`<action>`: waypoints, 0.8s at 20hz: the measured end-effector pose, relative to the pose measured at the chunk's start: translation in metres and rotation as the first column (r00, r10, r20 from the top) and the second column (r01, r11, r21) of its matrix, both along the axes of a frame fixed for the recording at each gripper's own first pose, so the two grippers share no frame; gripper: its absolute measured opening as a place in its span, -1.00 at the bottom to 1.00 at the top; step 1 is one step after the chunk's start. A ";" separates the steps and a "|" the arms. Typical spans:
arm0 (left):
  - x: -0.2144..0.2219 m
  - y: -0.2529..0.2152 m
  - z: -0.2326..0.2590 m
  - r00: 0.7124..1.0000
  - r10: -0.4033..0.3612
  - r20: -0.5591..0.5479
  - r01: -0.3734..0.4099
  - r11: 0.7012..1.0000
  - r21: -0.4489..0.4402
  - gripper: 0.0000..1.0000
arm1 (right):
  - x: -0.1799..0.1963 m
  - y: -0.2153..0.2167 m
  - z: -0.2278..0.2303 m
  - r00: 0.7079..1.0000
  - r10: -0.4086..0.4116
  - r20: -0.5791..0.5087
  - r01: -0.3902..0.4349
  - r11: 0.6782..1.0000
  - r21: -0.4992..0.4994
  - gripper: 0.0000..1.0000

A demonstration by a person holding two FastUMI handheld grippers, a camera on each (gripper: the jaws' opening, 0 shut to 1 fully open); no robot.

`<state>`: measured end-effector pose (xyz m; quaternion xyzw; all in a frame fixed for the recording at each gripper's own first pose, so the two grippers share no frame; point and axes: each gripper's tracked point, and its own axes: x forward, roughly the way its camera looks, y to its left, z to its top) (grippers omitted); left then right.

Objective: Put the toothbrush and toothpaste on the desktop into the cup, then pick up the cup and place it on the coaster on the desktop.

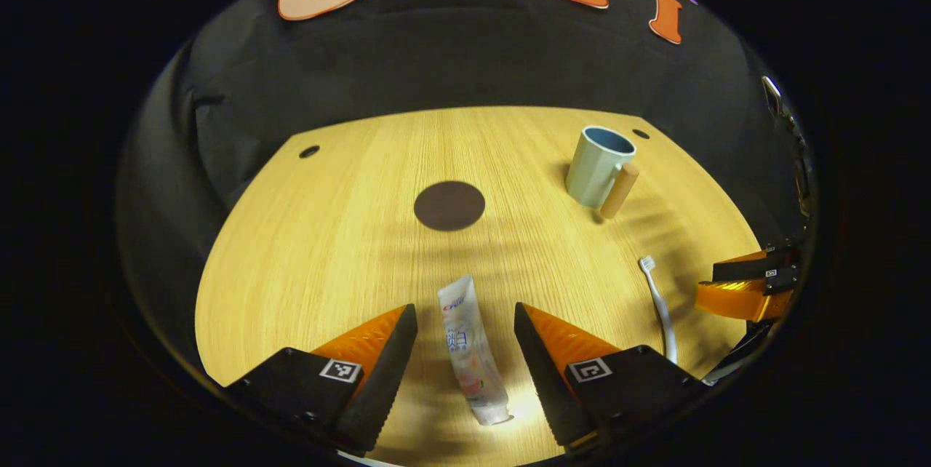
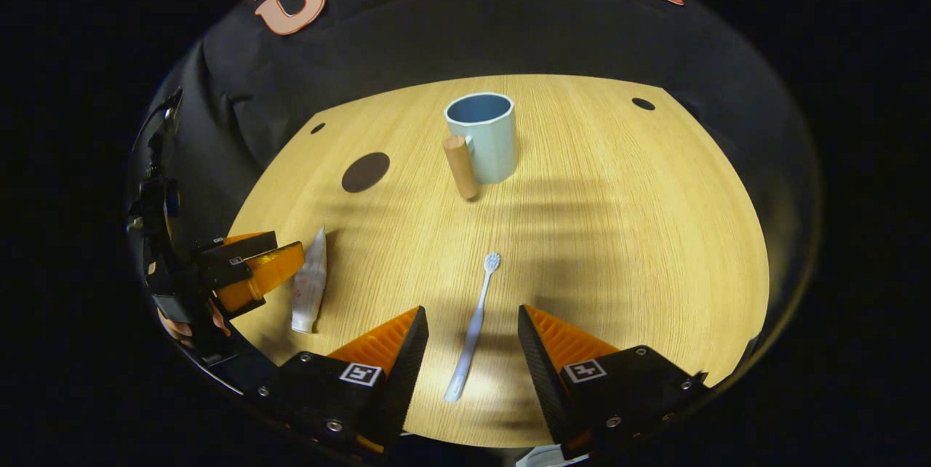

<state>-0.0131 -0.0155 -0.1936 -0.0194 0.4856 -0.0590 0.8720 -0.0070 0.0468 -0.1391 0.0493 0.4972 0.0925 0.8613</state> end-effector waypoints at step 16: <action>0.018 -0.034 -0.049 0.961 0.094 -0.262 -0.116 0.990 -0.073 -0.58 | 0.000 -0.004 -0.025 0.980 -0.019 -0.198 0.000 0.995 -0.096 -0.26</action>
